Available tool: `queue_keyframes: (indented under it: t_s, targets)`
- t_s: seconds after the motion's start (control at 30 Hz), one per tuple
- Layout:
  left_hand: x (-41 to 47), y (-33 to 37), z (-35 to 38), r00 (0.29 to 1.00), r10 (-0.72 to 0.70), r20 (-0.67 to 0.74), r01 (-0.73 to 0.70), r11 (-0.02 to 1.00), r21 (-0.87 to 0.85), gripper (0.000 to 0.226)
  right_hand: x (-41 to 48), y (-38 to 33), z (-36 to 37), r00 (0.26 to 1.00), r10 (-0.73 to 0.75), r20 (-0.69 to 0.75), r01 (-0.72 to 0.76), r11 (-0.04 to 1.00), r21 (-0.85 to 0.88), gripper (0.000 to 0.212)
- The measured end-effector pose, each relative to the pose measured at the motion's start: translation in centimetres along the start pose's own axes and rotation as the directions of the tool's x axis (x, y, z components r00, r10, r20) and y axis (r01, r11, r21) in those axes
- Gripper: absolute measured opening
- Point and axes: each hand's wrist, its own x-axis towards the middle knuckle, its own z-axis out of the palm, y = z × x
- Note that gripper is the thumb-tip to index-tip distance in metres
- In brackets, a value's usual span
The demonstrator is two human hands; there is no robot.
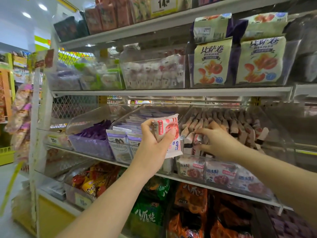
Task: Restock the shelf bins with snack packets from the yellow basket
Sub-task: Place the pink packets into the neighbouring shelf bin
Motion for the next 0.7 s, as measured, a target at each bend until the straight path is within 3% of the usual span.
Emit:
queue_keyframes:
  t_s: [0.13,0.23,0.3,0.37,0.47,0.6,0.7]
  targets:
    - [0.4,0.5,0.7,1.000,0.006,0.026,-0.006,1.000,-0.008,0.031,-1.5,2.4,-3.7,0.979,-0.095,0.182,0.042,0.960,0.276,0.066]
    - [0.7,1.3,2.3,0.997,0.005,0.081,0.000,0.999,-0.050,0.038,-3.3,2.7,-5.4,0.993,-0.101,0.057,0.068,0.908,0.413,0.073]
    - [0.8,2.0,4.1,0.992,-0.012,0.126,0.030,0.990,-0.141,0.046,-4.5,2.4,-6.1,0.995,-0.103,0.001,0.080,0.775,0.626,0.080]
    - [1.0,2.7,6.2,0.983,-0.034,0.180,0.076,0.971,-0.228,0.047,-5.5,1.8,-6.5,0.985,-0.163,0.048,0.048,0.537,0.842,0.074]
    - [1.7,3.8,9.2,0.961,-0.060,0.269,0.128,0.961,-0.244,0.045,-6.5,1.5,-6.6,0.975,-0.220,0.034,0.055,0.388,0.920,0.069]
    - [2.8,4.9,11.4,0.926,-0.090,0.367,0.133,0.987,-0.095,0.069,-6.8,2.8,-7.6,0.991,-0.127,-0.032,0.078,0.372,0.925,0.073]
    - [3.7,4.3,11.7,0.934,-0.061,0.353,0.034,0.996,0.084,0.089,-6.6,4.4,-8.5,0.999,-0.015,-0.039,0.041,0.546,0.837,0.079]
